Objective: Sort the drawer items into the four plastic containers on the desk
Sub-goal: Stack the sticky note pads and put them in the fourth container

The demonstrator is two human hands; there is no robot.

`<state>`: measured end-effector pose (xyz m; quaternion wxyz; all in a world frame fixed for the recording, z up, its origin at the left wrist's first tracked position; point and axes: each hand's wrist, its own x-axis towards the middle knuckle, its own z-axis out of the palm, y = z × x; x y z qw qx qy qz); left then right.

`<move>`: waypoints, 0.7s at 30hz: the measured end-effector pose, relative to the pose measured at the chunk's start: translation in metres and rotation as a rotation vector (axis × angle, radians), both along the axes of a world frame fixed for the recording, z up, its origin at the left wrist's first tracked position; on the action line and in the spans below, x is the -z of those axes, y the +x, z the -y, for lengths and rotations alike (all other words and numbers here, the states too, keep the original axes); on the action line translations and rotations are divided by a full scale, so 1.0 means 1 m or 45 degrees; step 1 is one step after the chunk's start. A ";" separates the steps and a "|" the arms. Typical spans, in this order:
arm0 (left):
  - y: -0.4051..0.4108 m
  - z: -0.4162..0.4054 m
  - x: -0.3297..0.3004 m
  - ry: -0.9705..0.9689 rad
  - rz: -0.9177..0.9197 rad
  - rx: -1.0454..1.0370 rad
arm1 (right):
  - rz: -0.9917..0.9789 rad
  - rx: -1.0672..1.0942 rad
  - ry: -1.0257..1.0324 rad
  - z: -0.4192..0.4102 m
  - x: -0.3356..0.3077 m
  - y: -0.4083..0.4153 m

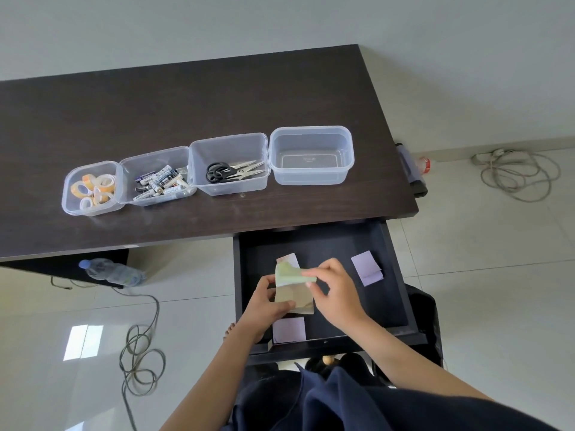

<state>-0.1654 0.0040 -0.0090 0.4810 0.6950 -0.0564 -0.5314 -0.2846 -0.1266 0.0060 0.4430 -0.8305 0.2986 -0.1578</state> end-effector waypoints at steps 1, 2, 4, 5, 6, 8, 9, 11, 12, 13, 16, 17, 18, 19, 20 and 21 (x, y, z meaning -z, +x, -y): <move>-0.001 0.002 -0.001 -0.025 -0.027 -0.029 | -0.020 -0.022 -0.012 -0.001 0.002 -0.001; -0.002 0.003 -0.002 -0.044 -0.040 -0.053 | -0.037 -0.027 -0.006 -0.002 0.003 -0.002; -0.002 0.006 -0.003 -0.067 -0.047 -0.073 | -0.043 -0.006 0.044 -0.002 0.007 -0.005; -0.002 0.007 -0.003 -0.076 -0.050 -0.077 | -0.040 0.005 0.078 -0.002 0.008 -0.006; -0.002 0.008 -0.004 -0.084 -0.056 -0.083 | -0.039 0.009 0.112 -0.001 0.009 -0.007; -0.002 0.009 -0.004 -0.102 -0.058 -0.094 | -0.041 -0.003 0.191 0.001 0.008 -0.008; -0.002 0.010 -0.005 -0.111 -0.050 -0.093 | -0.043 -0.001 0.242 0.002 0.007 -0.008; -0.003 0.011 -0.005 -0.125 -0.024 -0.091 | -0.045 0.065 0.349 0.002 0.004 -0.005; -0.004 0.012 -0.006 -0.131 -0.009 -0.090 | -0.048 0.131 0.391 0.002 0.003 -0.004; -0.004 0.013 -0.006 -0.131 0.014 -0.087 | -0.058 0.207 0.421 0.001 0.002 -0.002; -0.006 0.017 -0.007 -0.136 0.095 -0.063 | -0.073 0.382 0.500 -0.001 0.003 0.002; -0.007 0.018 -0.007 -0.144 0.112 -0.065 | -0.067 0.415 0.534 -0.001 0.003 0.002; -0.007 0.018 -0.007 -0.148 0.124 -0.074 | -0.063 0.438 0.563 -0.002 0.004 0.003; -0.007 0.018 -0.008 -0.151 0.128 -0.089 | -0.065 0.450 0.580 -0.002 0.003 0.003; -0.006 0.018 -0.008 -0.158 0.120 -0.109 | -0.070 0.455 0.590 -0.002 0.002 0.004; -0.006 0.017 -0.009 -0.165 0.106 -0.125 | -0.077 0.457 0.601 -0.002 0.002 0.004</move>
